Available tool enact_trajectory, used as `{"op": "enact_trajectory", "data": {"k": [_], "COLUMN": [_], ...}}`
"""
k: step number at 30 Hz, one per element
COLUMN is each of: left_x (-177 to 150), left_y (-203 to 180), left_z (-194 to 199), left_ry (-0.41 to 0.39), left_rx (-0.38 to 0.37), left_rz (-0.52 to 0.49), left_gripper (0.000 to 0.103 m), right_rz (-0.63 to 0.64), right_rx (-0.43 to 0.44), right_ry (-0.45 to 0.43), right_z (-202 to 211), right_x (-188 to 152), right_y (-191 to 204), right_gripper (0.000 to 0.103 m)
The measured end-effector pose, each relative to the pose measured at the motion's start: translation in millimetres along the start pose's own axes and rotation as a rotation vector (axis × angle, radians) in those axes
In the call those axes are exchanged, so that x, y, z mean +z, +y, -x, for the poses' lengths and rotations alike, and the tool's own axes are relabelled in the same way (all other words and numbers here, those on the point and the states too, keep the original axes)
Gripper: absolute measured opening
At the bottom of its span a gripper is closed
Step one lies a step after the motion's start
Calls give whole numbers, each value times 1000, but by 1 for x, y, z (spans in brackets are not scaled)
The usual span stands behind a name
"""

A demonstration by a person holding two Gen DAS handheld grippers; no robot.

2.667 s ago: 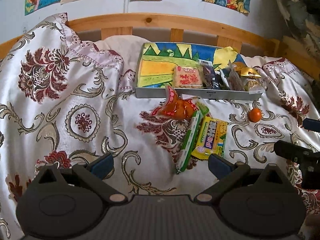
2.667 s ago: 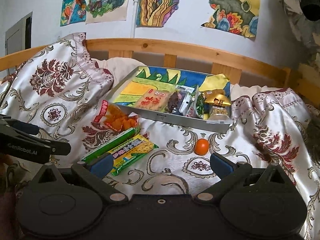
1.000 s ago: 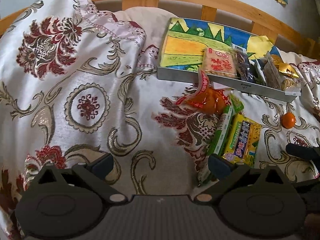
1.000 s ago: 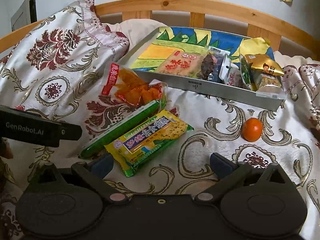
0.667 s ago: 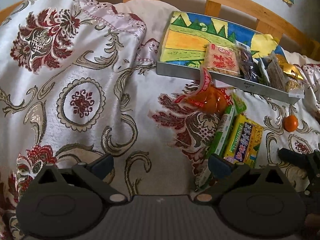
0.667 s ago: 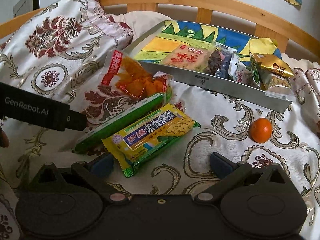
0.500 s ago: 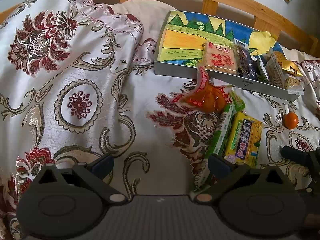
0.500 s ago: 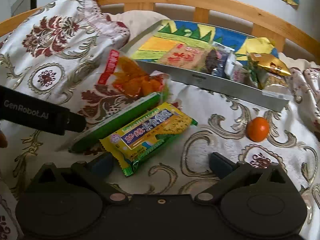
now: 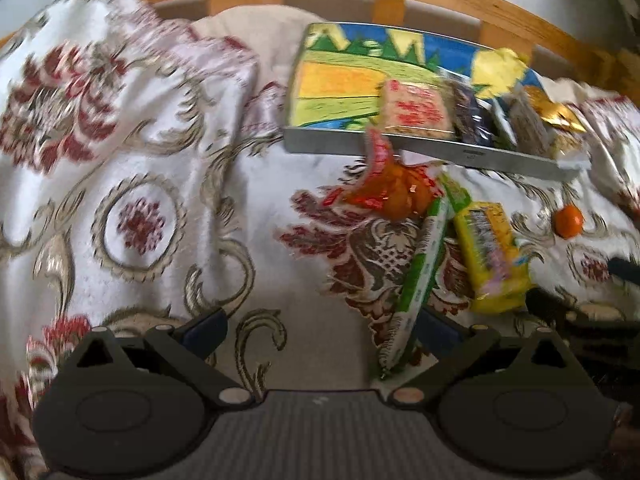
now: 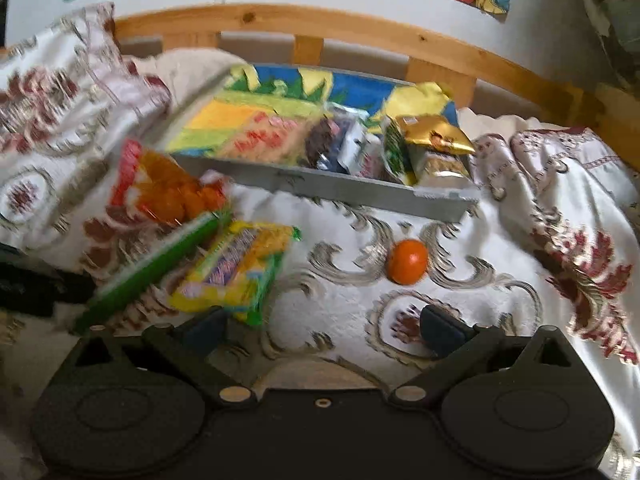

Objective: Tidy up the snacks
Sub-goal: 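Move the left tool toward the green stick packet while the right tool approaches the yellow wafer packet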

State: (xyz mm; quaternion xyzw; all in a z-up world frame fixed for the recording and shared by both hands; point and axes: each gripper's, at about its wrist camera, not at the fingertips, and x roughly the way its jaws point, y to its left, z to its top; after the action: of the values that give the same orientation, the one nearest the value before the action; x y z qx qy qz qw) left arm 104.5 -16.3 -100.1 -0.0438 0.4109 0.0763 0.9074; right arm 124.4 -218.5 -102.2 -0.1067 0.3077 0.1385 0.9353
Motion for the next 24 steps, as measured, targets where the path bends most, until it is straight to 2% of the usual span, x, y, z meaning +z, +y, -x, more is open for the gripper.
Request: {"op": "enact_trajectory", "data": {"k": [6,11,16,19,21,24], "left_x": [6,13,13,15,17,21], "left_y": [-7,4,12,10,8,0], "left_z": [-6,-13,-18,-20,-21,-20], "left_ry": [-9,1,14,16,12,1], "left_rx": [32,38,25,25,11,-19], "left_rz": [-100,-57,-43,-40,-37,-50], "left_gripper": [102,102,102,102,102,102], "right_rz": [36,12,5,52,102,109], "right_rx": [85,203,262,242,196,139], "right_ry": [-53,-31,29,43,39,34], "right_z": [1,-21,-44,-44,-41,-36], "right_x": [4,15,21,19,17,17], "right_y": [9,8,6,9,13,7], "right_gripper": [102,102,96,92,87,75]}}
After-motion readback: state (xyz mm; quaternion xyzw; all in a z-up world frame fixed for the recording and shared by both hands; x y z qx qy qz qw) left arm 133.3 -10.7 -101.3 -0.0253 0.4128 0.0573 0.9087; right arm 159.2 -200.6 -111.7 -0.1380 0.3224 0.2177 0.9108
